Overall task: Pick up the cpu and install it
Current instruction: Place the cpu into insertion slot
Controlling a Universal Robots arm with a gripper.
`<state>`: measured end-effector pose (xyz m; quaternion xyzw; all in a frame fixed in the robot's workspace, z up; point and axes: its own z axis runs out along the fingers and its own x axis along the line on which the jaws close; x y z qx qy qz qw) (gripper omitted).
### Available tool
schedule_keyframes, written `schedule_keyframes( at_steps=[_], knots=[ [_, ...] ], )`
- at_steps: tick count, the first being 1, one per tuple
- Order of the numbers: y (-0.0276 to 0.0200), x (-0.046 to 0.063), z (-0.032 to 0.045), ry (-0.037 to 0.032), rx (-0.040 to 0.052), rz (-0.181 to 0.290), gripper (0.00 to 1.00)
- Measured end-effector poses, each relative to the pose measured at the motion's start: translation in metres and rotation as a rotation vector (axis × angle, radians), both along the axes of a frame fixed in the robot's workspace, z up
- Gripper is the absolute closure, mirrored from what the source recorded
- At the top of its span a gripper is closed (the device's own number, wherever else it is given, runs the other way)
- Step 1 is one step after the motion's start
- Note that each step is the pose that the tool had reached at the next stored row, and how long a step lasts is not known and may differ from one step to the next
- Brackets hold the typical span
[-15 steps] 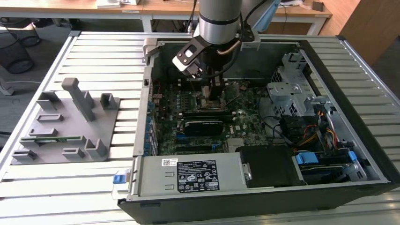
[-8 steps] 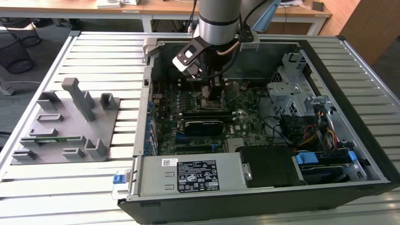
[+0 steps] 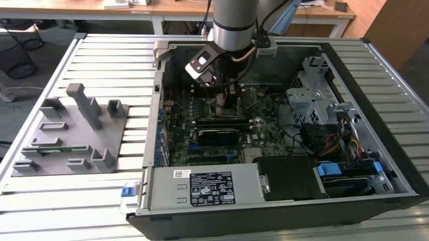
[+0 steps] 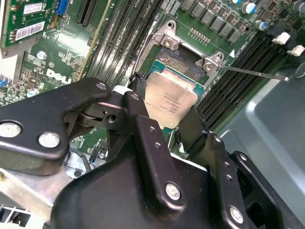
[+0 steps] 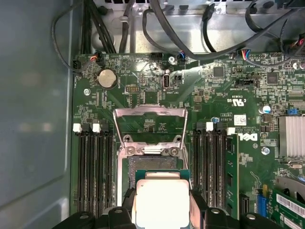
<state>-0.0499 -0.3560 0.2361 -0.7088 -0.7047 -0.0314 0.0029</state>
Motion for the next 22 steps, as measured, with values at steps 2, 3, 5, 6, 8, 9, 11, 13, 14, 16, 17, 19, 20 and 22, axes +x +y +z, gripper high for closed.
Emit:
schedule_keyframes(
  at_steps=[2,3,5,6,8,9,11,13,14,16,17,19,20,22],
  knots=[
    [0.0,0.0,-0.0012,0.0,0.0006,0.0,0.47],
    [0.0001,0.0,-0.0017,-0.0001,0.001,0.0,0.47],
    [0.0002,0.0,-0.0027,-0.0001,0.0019,0.0,0.47],
    [0.0003,0.0,-0.0034,-0.0001,0.0021,0.0,0.47],
    [0.0007,0.0,-0.0053,0.0,0.002,0.0,0.47],
    [0.001,0.0,-0.0063,0.0,0.0021,0.0,0.47],
    [0.0014,0.0,-0.0081,-0.0001,0.0021,0.0,0.47],
    [0.0017,0.0,-0.0102,0.0,0.0021,0.0,0.47],
    [0.0018,0.0,-0.0112,0.0,0.002,0.0,0.47],
    [0.0019,0.0,-0.013,0.0,0.0021,0.0,0.47],
    [0.0019,0.0,-0.014,0.0,0.0021,0.0,0.47],
    [0.0019,0.0,-0.0157,0.0,0.0021,0.0,0.47],
    [0.0019,0.0,-0.0164,-0.0001,0.0021,0.0,0.47],
    [0.0018,0.0,-0.017,0.0001,0.002,0.0,0.47]
  ],
)
